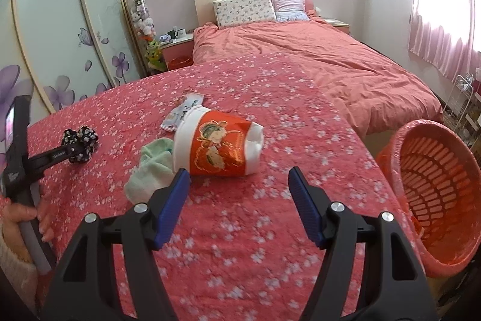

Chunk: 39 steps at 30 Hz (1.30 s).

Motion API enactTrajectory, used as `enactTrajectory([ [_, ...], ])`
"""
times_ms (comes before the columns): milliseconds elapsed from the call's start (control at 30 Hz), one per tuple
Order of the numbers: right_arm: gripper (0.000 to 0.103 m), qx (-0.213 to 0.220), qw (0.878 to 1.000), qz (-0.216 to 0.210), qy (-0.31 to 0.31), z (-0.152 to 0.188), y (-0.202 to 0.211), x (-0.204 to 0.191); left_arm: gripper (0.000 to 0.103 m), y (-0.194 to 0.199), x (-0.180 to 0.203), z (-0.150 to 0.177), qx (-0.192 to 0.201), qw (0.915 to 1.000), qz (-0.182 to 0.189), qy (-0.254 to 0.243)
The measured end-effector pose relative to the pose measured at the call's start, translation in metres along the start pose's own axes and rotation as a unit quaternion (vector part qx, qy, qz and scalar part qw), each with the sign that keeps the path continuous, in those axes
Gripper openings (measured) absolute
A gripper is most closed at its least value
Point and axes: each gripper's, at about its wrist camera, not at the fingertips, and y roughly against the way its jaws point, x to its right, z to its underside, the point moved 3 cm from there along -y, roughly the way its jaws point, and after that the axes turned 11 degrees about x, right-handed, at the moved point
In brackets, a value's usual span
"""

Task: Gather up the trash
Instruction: 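Grasp the red cartoon paper cup with the right tool while the left tool grasps the black floral scrunchie, then carry the cup and scrunchie over the orange basket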

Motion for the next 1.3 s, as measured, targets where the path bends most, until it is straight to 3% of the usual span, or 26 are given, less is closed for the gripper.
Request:
enactTrajectory([
  [300, 0.067, -0.005, 1.000, 0.005, 0.004, -0.015, -0.030, -0.039, 0.012, 0.029, -0.009, 0.000, 0.036, 0.9992, 0.009, -0.013],
  [433, 0.064, -0.013, 0.997, 0.056, 0.042, -0.015, -0.047, -0.052, 0.012, 0.032, -0.011, 0.000, 0.036, 0.9992, 0.013, -0.009],
  [500, 0.047, -0.023, 0.996, 0.073, 0.055, -0.012, -0.051, -0.048, 0.012, 0.032, -0.009, -0.001, 0.037, 0.9992, 0.015, -0.010],
  [533, 0.047, -0.023, 0.995, 0.077, 0.055, -0.011, -0.050, -0.046, 0.012, 0.032, -0.008, -0.001, 0.037, 0.9991, 0.017, -0.012],
  [633, 0.030, -0.027, 0.994, 0.094, 0.052, -0.006, -0.045, -0.033, 0.012, 0.034, -0.006, -0.002, 0.039, 0.9989, 0.022, -0.014],
  [700, 0.009, -0.033, 0.993, 0.102, 0.045, -0.002, -0.041, -0.022, 0.012, 0.034, -0.004, -0.003, 0.039, 0.9988, 0.025, -0.014],
  [733, 0.004, -0.036, 0.993, 0.106, 0.042, 0.000, -0.040, -0.016, 0.012, 0.035, -0.003, -0.003, 0.040, 0.9987, 0.027, -0.015],
  [1067, 0.004, -0.003, 0.993, 0.117, 0.017, 0.004, 0.002, 0.029, 0.012, 0.052, 0.030, -0.003, 0.051, 0.9969, 0.050, -0.032],
  [1300, 0.004, 0.017, 0.992, 0.125, -0.009, 0.004, 0.040, 0.065, 0.012, 0.071, 0.076, -0.001, 0.061, 0.9927, 0.090, -0.052],
])
